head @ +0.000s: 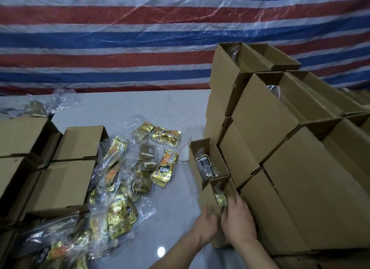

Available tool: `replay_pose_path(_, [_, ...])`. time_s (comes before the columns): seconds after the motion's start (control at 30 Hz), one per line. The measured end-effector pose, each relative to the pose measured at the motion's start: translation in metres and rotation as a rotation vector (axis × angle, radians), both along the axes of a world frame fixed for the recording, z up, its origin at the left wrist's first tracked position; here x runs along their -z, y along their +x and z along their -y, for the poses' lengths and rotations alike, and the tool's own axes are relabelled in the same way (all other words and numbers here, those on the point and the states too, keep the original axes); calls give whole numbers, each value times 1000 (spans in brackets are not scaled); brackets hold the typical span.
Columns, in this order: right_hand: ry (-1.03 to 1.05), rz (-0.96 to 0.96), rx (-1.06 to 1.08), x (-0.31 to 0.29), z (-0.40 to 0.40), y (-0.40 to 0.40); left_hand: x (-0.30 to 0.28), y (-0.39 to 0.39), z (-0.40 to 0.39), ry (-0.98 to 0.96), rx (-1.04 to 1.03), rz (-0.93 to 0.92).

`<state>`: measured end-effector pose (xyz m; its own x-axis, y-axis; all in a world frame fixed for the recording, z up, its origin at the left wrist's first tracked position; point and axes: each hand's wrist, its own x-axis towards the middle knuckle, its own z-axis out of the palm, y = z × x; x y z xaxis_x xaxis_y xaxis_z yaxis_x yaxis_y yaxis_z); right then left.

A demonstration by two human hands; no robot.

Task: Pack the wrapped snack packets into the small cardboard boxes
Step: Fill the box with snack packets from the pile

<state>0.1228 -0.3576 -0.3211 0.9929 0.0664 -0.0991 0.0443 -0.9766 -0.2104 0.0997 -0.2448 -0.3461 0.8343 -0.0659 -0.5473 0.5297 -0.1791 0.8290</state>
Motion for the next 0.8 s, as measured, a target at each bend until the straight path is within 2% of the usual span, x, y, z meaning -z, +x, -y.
replay_pose_path(0.17, [40,51,-33,-10,-12,-1,-1,-8,-31,125,-17,5])
replay_pose_path(0.37, [281,143,-204,-9,-55,-4,6,-30,-111,440,-64,107])
replay_pose_path(0.5, [381,-11,-271,8,-88,-14,7,-55,-169,613,-148,89])
replay_pose_path(0.6, [395,-82,-352,22,-111,-26,2,-76,-206,675,-215,49])
replay_pose_path(0.7, [407,-133,-407,33,-132,-33,-15,-90,-241,757,-295,4])
replay_pose_path(0.8, [416,-176,-484,33,-162,-33,-44,-101,-283,906,-403,44])
